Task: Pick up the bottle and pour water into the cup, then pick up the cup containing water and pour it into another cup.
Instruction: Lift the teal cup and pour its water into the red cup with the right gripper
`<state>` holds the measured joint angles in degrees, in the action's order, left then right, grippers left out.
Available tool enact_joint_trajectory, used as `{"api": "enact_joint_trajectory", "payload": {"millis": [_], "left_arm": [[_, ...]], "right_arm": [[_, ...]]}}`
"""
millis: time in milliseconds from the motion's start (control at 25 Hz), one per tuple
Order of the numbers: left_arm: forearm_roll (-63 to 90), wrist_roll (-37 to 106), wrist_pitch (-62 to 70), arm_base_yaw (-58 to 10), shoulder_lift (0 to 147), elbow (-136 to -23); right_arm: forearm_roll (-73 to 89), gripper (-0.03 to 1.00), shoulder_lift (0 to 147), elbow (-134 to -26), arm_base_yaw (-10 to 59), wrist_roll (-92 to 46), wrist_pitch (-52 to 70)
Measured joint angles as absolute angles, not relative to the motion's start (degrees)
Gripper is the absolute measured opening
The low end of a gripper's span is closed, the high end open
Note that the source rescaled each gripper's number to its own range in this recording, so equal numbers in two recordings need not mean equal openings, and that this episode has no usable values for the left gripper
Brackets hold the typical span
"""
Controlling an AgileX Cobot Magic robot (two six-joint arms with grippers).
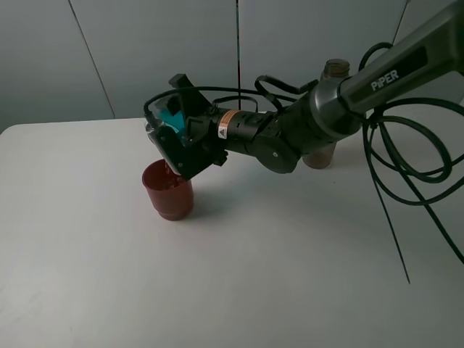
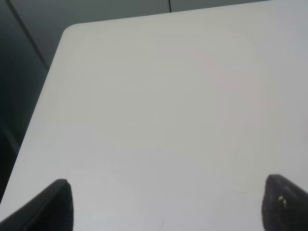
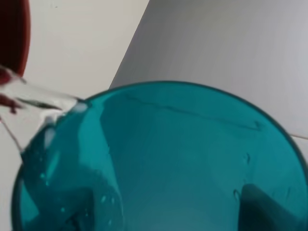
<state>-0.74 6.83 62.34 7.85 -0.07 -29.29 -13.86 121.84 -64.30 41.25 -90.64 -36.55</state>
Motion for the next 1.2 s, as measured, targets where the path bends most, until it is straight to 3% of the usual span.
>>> {"api": "enact_joint_trajectory", "payload": {"millis": [920, 1200], "left_arm": [[-0.74, 6.58, 62.34, 7.85, -0.07, -29.29], [-0.74, 6.67, 62.34, 7.85, -0.07, -29.29]], "right_arm": [[-14.17, 0.07, 121.84, -64.3, 41.62, -100.15, -34.18], [-14.17, 0.07, 121.84, -64.3, 41.62, -81.11, -33.91]]}}
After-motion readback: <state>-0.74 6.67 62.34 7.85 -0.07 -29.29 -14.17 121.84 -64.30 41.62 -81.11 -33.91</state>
